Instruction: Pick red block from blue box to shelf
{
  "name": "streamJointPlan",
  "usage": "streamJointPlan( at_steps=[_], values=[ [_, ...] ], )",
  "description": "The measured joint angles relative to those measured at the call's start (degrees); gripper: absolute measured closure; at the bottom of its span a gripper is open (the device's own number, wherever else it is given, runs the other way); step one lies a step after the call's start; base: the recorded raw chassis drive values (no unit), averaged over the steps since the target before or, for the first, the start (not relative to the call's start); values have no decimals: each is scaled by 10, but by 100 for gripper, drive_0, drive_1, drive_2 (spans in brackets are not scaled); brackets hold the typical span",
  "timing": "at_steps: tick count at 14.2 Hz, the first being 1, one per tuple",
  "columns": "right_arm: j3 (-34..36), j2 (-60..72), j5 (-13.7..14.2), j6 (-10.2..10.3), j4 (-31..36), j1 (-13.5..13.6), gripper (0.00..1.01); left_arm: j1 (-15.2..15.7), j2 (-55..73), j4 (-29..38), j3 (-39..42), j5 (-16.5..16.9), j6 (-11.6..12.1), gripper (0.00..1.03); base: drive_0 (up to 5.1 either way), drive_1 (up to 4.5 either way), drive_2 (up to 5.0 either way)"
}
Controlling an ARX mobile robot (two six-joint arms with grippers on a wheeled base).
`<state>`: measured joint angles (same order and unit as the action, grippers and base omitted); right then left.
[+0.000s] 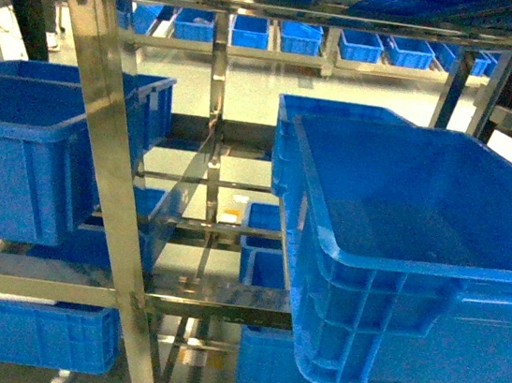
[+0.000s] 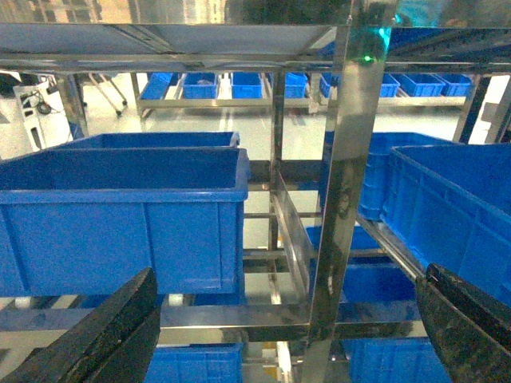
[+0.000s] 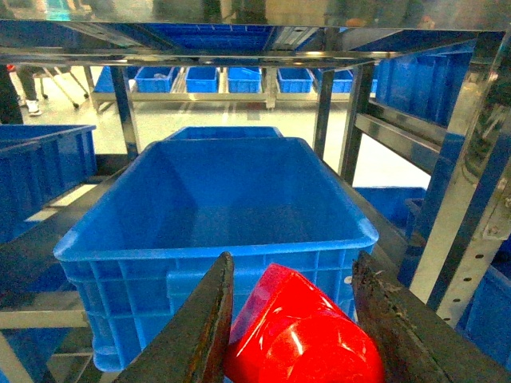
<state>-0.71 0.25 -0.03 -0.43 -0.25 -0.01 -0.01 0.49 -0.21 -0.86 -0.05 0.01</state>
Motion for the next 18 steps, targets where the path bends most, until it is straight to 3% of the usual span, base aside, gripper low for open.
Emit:
streamJointPlan(
  at_steps=[18],
  values=[
    [0,0,0,0,0,0,62,0,0,0,0,0,0,5,0,0,0]
  ],
)
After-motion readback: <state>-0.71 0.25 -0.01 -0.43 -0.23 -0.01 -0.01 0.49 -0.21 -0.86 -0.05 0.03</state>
